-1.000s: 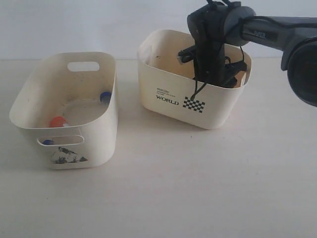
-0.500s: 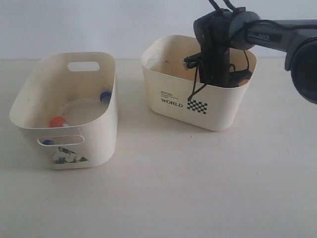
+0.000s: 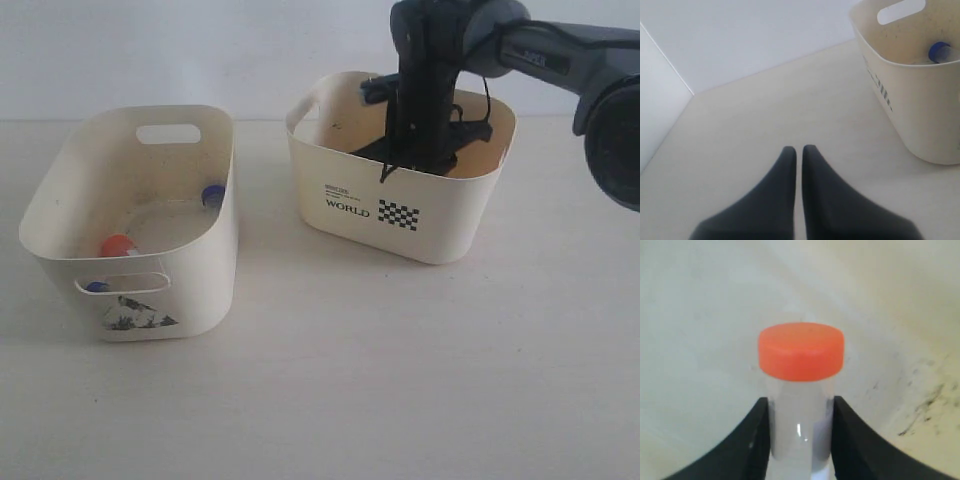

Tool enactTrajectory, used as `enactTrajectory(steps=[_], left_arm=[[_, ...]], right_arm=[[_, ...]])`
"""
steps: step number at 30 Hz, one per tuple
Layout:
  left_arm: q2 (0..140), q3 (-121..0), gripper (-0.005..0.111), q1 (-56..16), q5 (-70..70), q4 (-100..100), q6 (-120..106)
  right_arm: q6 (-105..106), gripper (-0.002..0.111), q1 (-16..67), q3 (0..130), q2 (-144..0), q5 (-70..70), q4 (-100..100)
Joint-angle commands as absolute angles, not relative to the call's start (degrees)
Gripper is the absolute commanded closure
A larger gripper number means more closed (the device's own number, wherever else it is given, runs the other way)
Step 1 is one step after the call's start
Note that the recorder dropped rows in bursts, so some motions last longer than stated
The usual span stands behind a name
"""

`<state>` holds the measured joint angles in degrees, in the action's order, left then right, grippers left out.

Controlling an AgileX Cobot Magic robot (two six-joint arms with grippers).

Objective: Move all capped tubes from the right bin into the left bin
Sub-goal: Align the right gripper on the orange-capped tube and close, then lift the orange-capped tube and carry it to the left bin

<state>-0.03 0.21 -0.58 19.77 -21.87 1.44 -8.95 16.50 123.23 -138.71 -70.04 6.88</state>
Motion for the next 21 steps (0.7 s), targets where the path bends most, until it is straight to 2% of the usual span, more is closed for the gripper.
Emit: enactTrajectory(steps=[1, 14, 21], left_arm=[[0.0, 0.0, 0.102, -0.6, 19.8, -21.9, 2.0], [0.0, 0.0, 0.102, -0.6, 19.8, -21.9, 2.0], [0.0, 0.0, 0.102, -0.6, 19.7, -21.9, 2.0]], right_arm=[[-7.3, 0.108, 16.0, 126.9, -136.9, -70.0, 7.2], [-4.3, 0.108, 15.3, 126.3, -129.5, -70.0, 7.1], [-3.3, 0.108, 14.8, 111.1, -118.9, -70.0, 8.1]])
